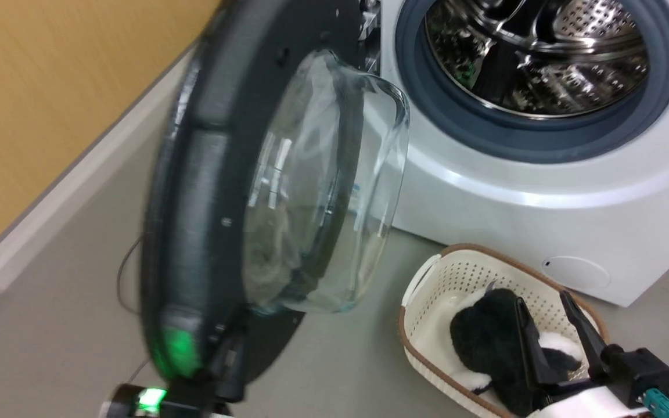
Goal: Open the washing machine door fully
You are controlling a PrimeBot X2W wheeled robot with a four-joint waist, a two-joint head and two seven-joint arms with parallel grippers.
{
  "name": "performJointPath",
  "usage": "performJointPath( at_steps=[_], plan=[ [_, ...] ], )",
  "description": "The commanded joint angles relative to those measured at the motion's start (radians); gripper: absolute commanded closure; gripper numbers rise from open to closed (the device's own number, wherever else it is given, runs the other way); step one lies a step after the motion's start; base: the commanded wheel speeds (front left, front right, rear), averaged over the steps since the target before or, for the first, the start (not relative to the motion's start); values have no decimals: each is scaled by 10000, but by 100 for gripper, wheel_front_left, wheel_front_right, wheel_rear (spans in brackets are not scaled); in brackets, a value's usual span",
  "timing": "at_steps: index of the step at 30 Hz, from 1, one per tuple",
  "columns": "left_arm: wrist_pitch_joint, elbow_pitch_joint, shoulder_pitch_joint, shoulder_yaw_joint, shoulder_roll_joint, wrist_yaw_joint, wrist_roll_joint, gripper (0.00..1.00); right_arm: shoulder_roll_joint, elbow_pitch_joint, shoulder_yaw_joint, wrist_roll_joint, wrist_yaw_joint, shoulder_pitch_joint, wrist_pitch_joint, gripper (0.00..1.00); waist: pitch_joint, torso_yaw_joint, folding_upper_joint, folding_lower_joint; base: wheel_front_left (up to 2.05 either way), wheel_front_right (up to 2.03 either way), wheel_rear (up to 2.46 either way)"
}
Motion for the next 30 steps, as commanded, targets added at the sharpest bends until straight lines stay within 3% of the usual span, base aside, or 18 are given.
performJointPath(
  at_steps=[1, 7, 15, 30],
  plan=[
    [-44, -45, 31, 114, 59, 91, -44, 100, 30, -7, 19, -28, 8, -148, -45, 0, 77, 30, 0, -1, 0, 0, 0],
    [-44, -165, 201, 1249, 146, 397, -316, 100, 30, -2, 48, -45, 8, -283, -45, 0, 347, -20, 0, -1, 0, 0, 0],
    [-44, 53, -116, 2705, 166, 486, -645, 100, 30, -2, -23, -269, 8, -465, -45, 0, 820, -180, 0, -1, 0, 0, 0],
    [-44, 2026, -2085, 5326, 331, -47, -956, 100, 30, 6, -100, -677, 8, -1004, -46, 0, 1664, -427, 0, -1, 0, 0, 0]
  ],
)
